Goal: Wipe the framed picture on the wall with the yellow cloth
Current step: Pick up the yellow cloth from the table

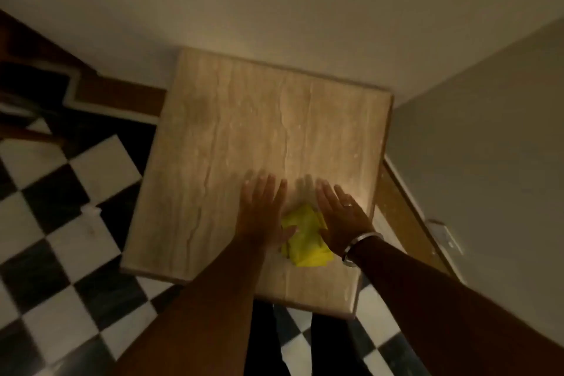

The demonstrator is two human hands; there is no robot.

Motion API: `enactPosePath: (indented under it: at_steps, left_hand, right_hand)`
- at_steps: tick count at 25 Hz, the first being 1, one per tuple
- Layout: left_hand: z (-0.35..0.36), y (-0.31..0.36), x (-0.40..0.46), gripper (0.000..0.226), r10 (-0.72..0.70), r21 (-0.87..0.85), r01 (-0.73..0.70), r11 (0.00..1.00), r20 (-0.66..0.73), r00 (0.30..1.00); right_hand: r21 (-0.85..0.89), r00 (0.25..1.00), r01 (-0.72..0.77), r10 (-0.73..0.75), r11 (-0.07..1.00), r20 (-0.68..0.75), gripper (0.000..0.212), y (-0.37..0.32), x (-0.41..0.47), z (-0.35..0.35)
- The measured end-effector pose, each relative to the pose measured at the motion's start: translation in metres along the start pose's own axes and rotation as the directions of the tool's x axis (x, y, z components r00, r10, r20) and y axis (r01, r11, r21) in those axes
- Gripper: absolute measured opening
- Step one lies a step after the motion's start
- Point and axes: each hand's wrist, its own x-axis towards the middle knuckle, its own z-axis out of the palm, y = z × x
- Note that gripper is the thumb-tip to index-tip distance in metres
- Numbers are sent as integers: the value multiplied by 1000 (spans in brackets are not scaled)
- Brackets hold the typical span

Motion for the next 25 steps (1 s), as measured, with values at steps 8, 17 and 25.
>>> enactPosePath:
  at_steps: [8, 17, 25]
  left_hand:
    - [50, -2, 15, 67, 109, -47, -113, 992, -81, 991]
    - [-56, 30, 4, 13, 246, -494, -164, 853, 105, 964]
    - [-414, 209, -24, 6, 583, -192, -708, 679, -445, 680]
  right_hand:
    - [130, 995, 39, -26, 991, -99, 55, -14, 36, 62]
    - [517, 959, -282, 244, 808, 142, 12, 4, -26, -37]
    - [637, 656, -194, 581, 746, -482, 17, 74, -205, -360]
